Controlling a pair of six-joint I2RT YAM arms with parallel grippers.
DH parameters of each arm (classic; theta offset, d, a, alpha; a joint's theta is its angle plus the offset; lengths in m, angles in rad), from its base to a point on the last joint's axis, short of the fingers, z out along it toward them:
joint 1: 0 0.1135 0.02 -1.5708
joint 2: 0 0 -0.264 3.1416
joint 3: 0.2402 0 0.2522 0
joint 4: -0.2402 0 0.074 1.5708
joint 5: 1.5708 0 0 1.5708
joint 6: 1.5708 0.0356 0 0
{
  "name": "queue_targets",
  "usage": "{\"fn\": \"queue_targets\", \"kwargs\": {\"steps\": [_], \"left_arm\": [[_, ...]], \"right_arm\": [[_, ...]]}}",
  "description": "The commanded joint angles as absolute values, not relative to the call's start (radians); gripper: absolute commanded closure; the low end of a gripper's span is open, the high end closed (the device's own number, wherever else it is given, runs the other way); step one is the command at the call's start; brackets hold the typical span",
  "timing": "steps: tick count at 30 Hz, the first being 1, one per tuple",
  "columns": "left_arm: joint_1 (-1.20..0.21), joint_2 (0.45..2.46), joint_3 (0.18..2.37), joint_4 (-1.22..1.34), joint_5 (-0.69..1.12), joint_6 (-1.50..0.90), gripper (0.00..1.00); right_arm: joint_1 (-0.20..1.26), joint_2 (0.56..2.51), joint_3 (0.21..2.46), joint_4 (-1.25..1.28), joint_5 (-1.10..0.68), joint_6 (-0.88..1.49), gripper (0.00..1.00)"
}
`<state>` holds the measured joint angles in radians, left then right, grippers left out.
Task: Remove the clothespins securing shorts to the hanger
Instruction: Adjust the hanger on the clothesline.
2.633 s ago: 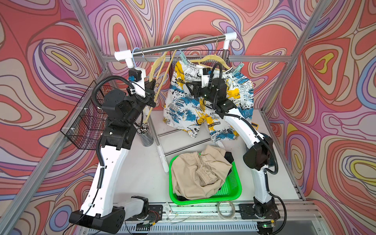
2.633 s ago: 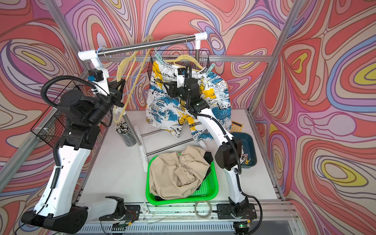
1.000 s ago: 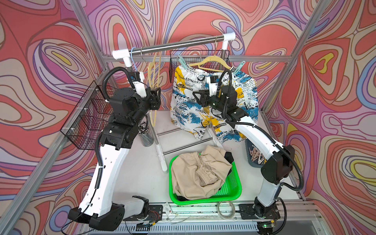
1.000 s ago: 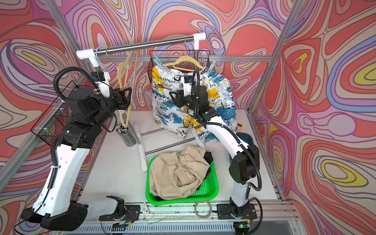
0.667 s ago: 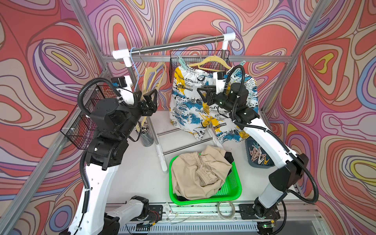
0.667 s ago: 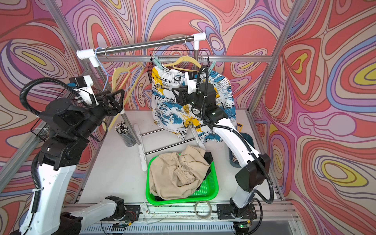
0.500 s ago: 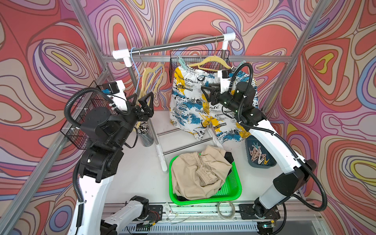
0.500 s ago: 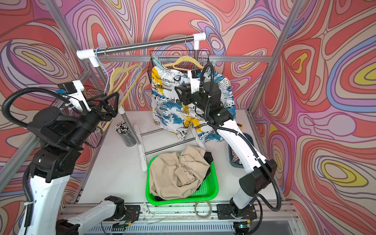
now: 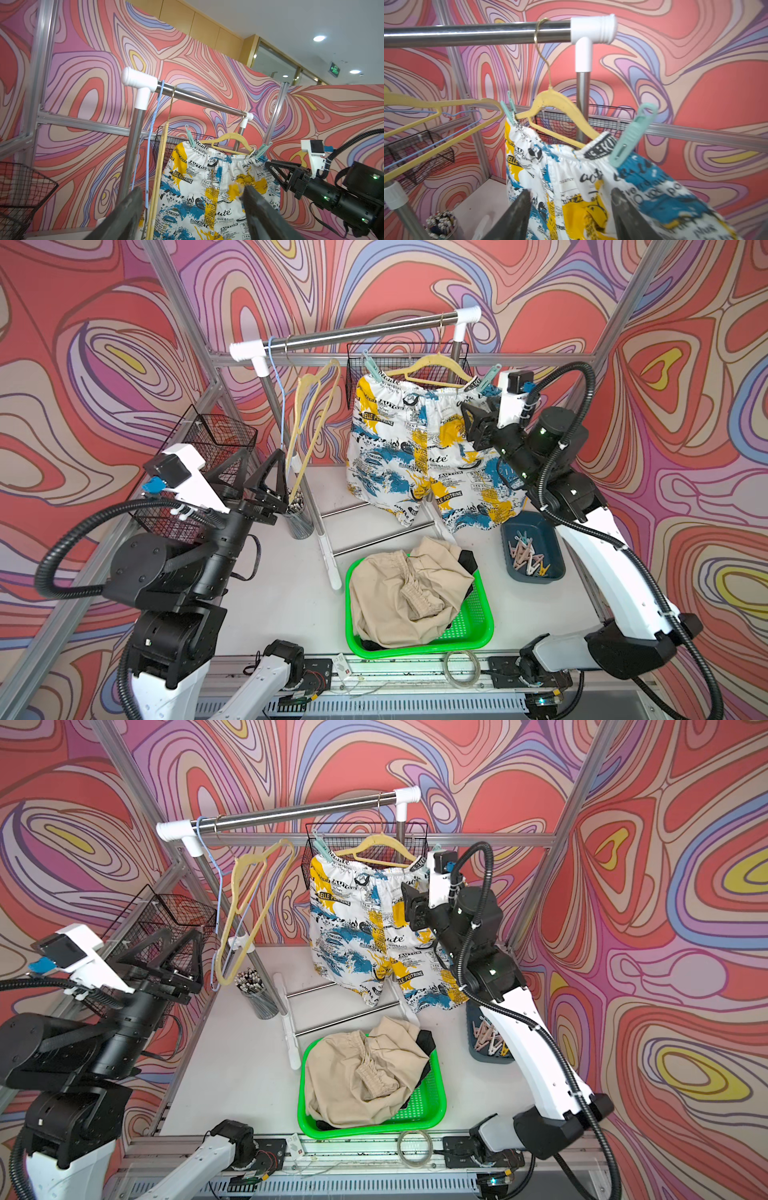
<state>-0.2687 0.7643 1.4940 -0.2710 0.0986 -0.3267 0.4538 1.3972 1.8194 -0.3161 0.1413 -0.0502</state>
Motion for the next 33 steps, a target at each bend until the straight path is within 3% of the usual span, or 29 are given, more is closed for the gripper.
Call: {"fn": "queue_targets", "kwargs": {"steps": [1, 6, 13, 20, 33], "left_arm": [[-0.273, 0.768, 1.475, -0.211, 0.261, -0.347, 0.21], [-0.273, 0.813, 1.441, -0.142, 0.398, -0.411, 0.21], [-0.273, 0.904, 1.382, -0.028, 0.502, -0.523, 0.21], [-0.273, 0.964, 1.324, 0.094, 0.566, -0.621, 0.21], [-0.278, 1.014, 1.286, 0.144, 0.615, -0.653, 0.21]], "right_arm": [[0.439, 1.353, 1.836, -0.371, 0.306, -0.123, 0.30], [0.390, 1.346, 1.849, -0.397, 0.341, -0.114, 0.24], [0.251, 1.396, 1.885, -0.407, 0.360, 0.038, 0.25], [0.061, 1.504, 1.956, -0.408, 0.163, 0.241, 0.28], [0.040, 1.759, 2.233, -0.535, -0.103, 0.293, 0.28]]}}
